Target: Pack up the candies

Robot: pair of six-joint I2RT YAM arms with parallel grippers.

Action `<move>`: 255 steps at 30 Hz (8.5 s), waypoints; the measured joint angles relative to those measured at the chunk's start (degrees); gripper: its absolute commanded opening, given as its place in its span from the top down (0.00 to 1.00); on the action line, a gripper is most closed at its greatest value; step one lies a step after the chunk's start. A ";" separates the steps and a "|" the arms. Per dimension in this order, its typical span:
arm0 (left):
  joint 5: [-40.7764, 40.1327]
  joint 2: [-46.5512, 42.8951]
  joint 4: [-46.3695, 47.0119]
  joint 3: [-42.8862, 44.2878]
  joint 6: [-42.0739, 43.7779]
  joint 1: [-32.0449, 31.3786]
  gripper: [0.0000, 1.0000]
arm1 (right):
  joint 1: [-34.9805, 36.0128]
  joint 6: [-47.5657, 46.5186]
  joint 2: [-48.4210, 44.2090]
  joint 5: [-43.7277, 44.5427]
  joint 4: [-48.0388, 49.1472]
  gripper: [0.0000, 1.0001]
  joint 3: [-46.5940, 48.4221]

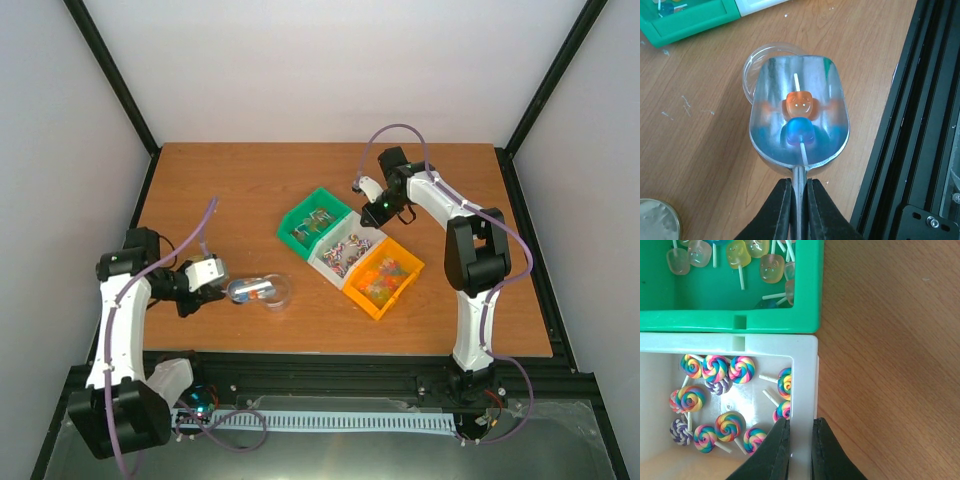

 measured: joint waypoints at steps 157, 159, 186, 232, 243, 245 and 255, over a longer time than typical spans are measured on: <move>-36.26 56.48 26.53 42.80 -41.81 -37.51 0.99 | 6.05 9.46 -0.57 -0.11 3.98 0.97 -1.51; -34.99 56.48 29.92 41.40 -41.81 -37.48 0.99 | 6.05 9.25 -0.57 -0.09 3.96 0.97 -1.49; -17.62 45.53 59.47 12.81 -46.27 -30.27 0.99 | 4.24 7.78 -0.52 -1.62 2.54 0.97 -1.33; 4.66 14.23 58.97 -1.75 -45.66 -16.57 0.99 | 4.13 6.14 -0.52 -1.51 2.71 0.97 -1.64; 5.84 -2.21 37.00 -5.18 -34.07 -14.03 0.99 | 4.13 6.14 -0.52 -1.55 2.73 0.97 -1.64; 5.49 -4.50 33.44 -6.01 -32.52 -13.66 0.99 | 4.13 6.14 -0.52 -1.55 2.73 0.97 -1.64; 1.68 -13.05 21.35 -9.31 -26.51 -13.51 0.99 | 4.13 6.14 -0.52 -1.60 2.73 0.97 -1.64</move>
